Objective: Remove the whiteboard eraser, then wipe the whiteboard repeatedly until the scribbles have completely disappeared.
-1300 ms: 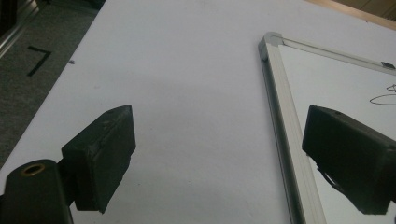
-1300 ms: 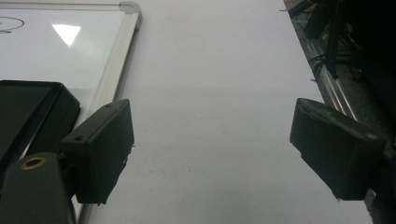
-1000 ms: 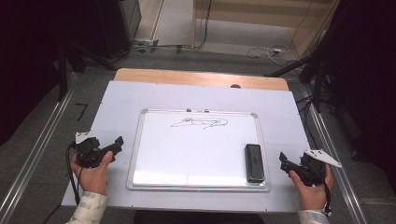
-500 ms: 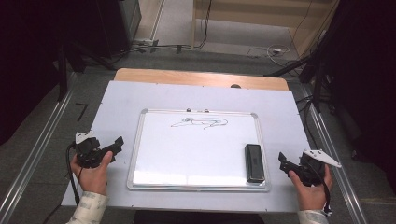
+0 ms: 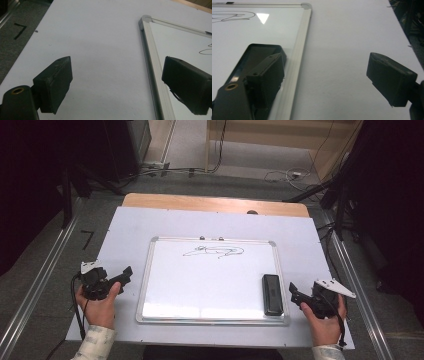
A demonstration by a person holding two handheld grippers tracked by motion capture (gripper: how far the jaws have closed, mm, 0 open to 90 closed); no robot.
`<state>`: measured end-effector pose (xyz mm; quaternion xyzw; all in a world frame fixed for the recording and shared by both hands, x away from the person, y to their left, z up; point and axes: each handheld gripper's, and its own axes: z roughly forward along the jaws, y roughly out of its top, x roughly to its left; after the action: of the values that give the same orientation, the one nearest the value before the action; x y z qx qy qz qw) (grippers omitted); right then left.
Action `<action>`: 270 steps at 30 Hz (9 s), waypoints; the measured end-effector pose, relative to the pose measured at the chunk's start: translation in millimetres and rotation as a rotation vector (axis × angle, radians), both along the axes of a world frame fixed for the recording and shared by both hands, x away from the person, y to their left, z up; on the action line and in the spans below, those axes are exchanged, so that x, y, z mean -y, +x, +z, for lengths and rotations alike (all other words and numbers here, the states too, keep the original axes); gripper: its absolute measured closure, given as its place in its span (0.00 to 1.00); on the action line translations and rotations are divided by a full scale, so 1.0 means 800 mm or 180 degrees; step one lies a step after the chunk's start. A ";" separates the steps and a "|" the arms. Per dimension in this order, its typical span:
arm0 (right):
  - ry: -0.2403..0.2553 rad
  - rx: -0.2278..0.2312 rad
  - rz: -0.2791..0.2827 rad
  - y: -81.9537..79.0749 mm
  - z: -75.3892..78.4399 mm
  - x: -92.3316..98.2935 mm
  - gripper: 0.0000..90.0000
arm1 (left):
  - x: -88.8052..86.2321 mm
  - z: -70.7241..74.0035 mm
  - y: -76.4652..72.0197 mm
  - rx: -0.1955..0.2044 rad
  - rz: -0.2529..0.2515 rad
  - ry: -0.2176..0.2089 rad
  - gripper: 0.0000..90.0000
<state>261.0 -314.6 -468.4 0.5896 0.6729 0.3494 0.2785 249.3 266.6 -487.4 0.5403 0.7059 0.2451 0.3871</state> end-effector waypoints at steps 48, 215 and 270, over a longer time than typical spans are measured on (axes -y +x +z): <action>-0.0119 -0.0272 0.0279 0.027 -0.029 -0.096 0.34 | -0.004 0.000 -0.002 -0.0020 -0.0005 -0.0018 0.12; -0.0189 -0.0263 0.0517 0.103 0.003 -0.153 0.43 | -0.006 -0.003 -0.002 -0.0085 0.0007 -0.0070 0.12; -0.0272 -0.0433 0.0432 0.190 -0.014 -0.172 0.43 | -0.007 -0.003 -0.001 -0.0074 -0.0008 -0.0078 0.12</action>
<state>412.9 -176.8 -479.6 0.5526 0.7429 0.2976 0.2328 248.3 271.9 -489.7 0.5392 0.7126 0.2296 0.3857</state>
